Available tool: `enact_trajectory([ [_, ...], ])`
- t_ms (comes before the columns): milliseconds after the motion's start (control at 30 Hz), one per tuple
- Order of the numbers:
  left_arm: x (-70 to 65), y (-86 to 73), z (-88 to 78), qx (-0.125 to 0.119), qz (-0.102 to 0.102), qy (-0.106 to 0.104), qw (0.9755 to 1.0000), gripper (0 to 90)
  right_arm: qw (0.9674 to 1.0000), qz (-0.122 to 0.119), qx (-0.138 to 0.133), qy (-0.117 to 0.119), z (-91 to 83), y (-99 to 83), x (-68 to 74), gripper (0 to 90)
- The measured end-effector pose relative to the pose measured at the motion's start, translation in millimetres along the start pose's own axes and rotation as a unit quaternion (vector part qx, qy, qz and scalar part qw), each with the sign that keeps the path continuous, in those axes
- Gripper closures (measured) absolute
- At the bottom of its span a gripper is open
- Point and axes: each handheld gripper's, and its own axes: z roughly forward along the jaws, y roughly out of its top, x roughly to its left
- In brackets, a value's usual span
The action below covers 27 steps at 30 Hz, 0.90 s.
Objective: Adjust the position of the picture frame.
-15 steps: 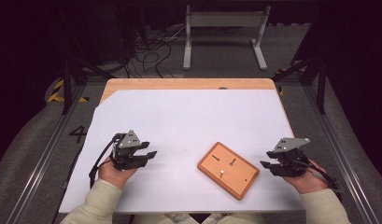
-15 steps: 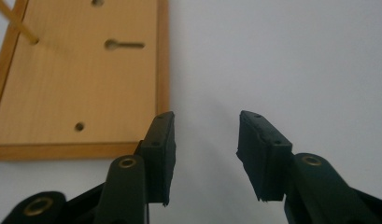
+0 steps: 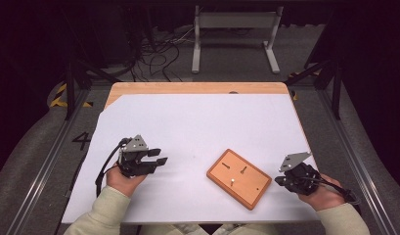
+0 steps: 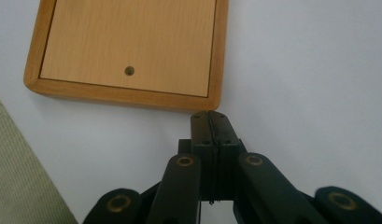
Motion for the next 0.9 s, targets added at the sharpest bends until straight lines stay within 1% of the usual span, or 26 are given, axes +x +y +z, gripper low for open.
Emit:
enact_trajectory([
  [100, -0.5, 0.9, 2.0, 0.000, 0.004, -0.003, 1.0000, 56.1, 0.9996, -0.002, 0.021, 0.019, 4.9, -0.5, 3.2, 90.0],
  [133, -0.5, 0.9, 2.0, 0.000, 0.004, -0.003, 1.0000, 56.0, 0.9996, -0.002, 0.021, 0.019, 4.9, -0.5, 3.2, 90.0],
  [167, -0.9, 1.3, 3.3, 0.002, 0.006, -0.004, 1.0000, 56.0, 0.9990, -0.005, 0.035, 0.028, 9.2, -0.6, 5.6, 90.0],
  [200, -0.9, 1.3, 3.3, 0.002, 0.006, -0.004, 1.0000, 56.0, 0.9990, -0.005, 0.035, 0.028, 9.2, -0.6, 5.6, 90.0],
  [333, -0.9, 1.5, 3.7, 0.002, 0.006, -0.006, 1.0000, 55.7, 0.9978, -0.007, 0.056, 0.035, 16.9, 1.3, 7.2, 90.0],
  [400, -1.0, 1.3, 4.2, 0.005, 0.002, -0.006, 1.0000, 55.4, 0.9974, -0.007, 0.060, 0.038, 20.2, 2.5, 8.4, 90.0],
  [533, -1.2, 1.1, 4.1, 0.005, 0.005, -0.005, 1.0000, 55.0, 0.9962, -0.008, 0.073, 0.046, 29.8, 5.2, 10.8, 90.0],
  [733, -1.5, 0.8, 4.8, 0.007, 0.002, -0.006, 1.0000, 54.8, 0.9959, -0.008, 0.073, 0.053, 33.8, 9.3, 14.5, 90.0],
  [900, -2.0, 1.0, 5.4, 0.008, 0.004, -0.006, 0.9999, 54.9, 0.9957, -0.002, 0.073, 0.057, 34.0, 9.6, 13.3, 90.0],
])
